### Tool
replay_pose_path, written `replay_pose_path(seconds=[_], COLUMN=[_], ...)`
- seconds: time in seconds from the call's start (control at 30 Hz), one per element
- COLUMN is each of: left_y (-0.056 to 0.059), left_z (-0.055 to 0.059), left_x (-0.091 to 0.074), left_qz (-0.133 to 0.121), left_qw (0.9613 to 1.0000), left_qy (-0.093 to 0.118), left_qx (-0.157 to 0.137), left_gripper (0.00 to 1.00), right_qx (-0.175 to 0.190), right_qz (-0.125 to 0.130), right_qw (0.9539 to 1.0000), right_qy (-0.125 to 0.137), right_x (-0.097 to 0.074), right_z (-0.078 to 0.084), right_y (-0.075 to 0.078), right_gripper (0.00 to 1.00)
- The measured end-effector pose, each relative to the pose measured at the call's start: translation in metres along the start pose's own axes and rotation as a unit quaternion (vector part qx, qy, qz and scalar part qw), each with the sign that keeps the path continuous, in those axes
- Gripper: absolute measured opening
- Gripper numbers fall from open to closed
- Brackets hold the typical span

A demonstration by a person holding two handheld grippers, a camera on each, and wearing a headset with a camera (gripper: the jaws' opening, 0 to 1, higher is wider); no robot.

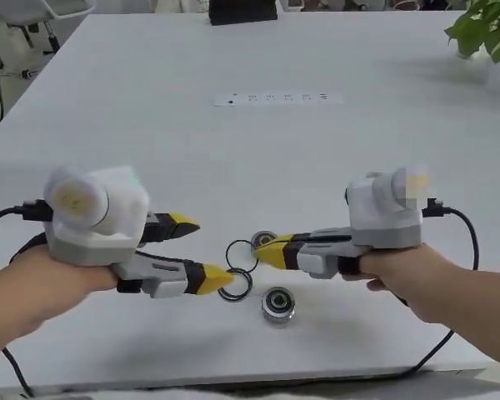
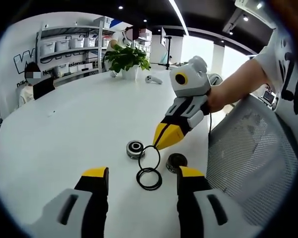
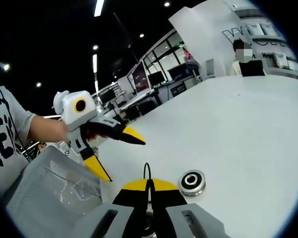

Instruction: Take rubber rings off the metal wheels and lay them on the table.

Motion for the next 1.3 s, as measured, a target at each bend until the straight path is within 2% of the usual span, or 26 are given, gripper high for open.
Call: replay_pose_path(seconds=[0.27, 0.67, 0.87, 1.3], left_y=[0.003, 0.004, 0.003, 0.002], left_z=[0.005, 0.014, 0.015, 0.019], left_x=[-0.007, -0.013, -0.013, -0.014], left_qz=[-0.005, -0.011, -0.012, -0.014], left_qw=[1.0000, 0.9999, 0.9999, 0.9998], left_qy=[-0.001, -0.006, -0.007, -0.012], left_qx=[-0.005, -0.009, -0.008, -0.010], left_gripper=[0.58, 0.60, 0.60, 0.60], right_qx=[-0.002, 0.000, 0.003, 0.000], right_qz=[-0.011, -0.023, -0.026, -0.009], right_qw=[0.9998, 0.9988, 0.9981, 0.9975], right_qy=[-0.016, -0.044, -0.056, -0.070], right_x=[0.006, 0.014, 0.019, 0.024], right_z=[0.004, 0.011, 0.014, 0.019], right_y=[-0.004, -0.008, -0.011, -0.007], right_gripper=[0.00, 0.00, 0.00, 0.00])
Point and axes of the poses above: the centre of the closed fingertips' face, and the gripper's own axes: x roughly forward along the fingers, y roughly to its right, z roughly out of its underside, the point moved 8 cm from there along -x, roughly backward along the fingers, and after that the axes turned 5 degrees about z, right-handed, at the moved point
